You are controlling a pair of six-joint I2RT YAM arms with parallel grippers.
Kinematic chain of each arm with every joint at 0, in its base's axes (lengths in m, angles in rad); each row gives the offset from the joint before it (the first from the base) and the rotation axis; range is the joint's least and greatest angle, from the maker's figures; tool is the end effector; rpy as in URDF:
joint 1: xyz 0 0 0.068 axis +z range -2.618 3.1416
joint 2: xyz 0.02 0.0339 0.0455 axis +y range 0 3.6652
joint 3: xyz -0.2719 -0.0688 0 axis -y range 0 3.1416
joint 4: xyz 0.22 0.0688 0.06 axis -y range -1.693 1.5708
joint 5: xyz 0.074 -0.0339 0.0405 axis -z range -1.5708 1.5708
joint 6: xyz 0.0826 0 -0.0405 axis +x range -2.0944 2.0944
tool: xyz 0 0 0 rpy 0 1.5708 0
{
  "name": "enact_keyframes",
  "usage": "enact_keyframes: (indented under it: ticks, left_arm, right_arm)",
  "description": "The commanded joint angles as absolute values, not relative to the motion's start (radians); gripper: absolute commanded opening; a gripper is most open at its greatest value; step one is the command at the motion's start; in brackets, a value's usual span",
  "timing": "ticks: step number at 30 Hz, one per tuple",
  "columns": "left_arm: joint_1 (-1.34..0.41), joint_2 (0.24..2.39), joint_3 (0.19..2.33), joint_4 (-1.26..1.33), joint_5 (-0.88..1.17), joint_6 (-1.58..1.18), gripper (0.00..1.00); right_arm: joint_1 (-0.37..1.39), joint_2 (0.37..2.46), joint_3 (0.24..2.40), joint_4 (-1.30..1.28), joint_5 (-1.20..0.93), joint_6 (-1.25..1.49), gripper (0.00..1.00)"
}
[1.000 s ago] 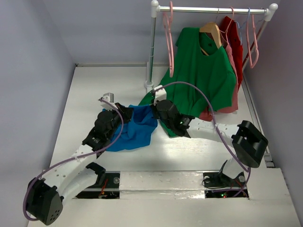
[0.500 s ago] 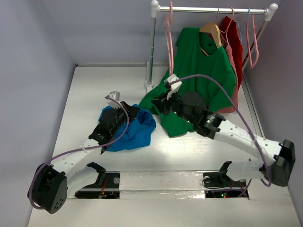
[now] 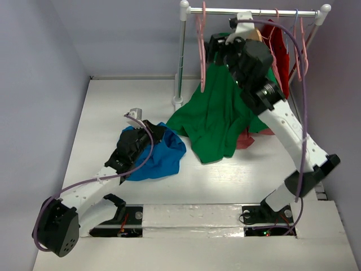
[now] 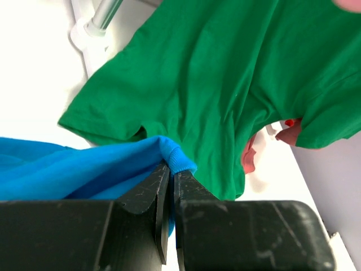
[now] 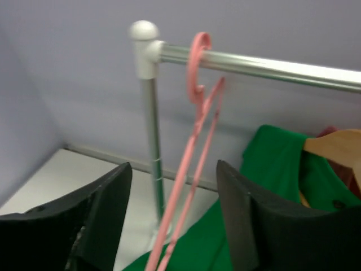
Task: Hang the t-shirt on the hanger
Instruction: Pick up the hanger from the clothesline.
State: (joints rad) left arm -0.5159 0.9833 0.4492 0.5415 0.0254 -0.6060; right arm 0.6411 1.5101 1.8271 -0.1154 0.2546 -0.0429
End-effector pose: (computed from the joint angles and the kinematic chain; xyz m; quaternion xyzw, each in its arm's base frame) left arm 0.2127 -0.1231 0.2806 -0.0227 0.7041 -0.3851 0.5961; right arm 0.2887 0.1895 0.5413 -0.1177 0.6239 0.1497 0.7579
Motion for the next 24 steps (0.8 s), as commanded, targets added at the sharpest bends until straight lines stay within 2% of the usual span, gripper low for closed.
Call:
enact_keyframes:
  ticks: [1, 8, 14, 17, 18, 20, 21, 23, 24]
  left_arm:
    - [-0.522, 0.930, 0.436, 0.595, 0.012, -0.566, 0.00]
    - [-0.522, 0.933, 0.431, 0.597, 0.029, -0.563, 0.00]
    - [-0.522, 0.937, 0.431, 0.601, 0.031, -0.563, 0.00]
    - [-0.522, 0.937, 0.430, 0.601, 0.029, -0.565, 0.00]
    - [-0.522, 0.937, 0.430, 0.601, 0.029, -0.565, 0.00]
    - [-0.522, 0.937, 0.430, 0.604, 0.031, -0.566, 0.00]
    - [-0.522, 0.940, 0.430, 0.606, 0.031, -0.568, 0.00]
    - [-0.522, 0.943, 0.430, 0.606, 0.031, -0.571, 0.00]
    - [-0.522, 0.946, 0.430, 0.607, 0.031, -0.569, 0.00]
  right_arm:
    - [0.578, 1.658, 2.050, -0.306, 0.281, -0.061, 0.69]
    - [0.529, 1.916, 2.382, -0.445, 0.230, -0.057, 0.73]
    - [0.520, 2.005, 2.421, -0.442, 0.235, -0.057, 0.68]
    - [0.520, 2.003, 2.382, -0.416, 0.274, -0.071, 0.57]
    - [0.520, 2.002, 2.375, -0.411, 0.285, -0.078, 0.48]
    - [0.520, 1.999, 2.362, -0.405, 0.291, -0.083, 0.42]
    - [0.520, 1.993, 2.358, -0.405, 0.293, -0.083, 0.36]
    - [0.520, 1.985, 2.339, -0.396, 0.287, -0.080, 0.32]
    - [0.520, 1.974, 2.332, -0.390, 0.285, -0.081, 0.26]
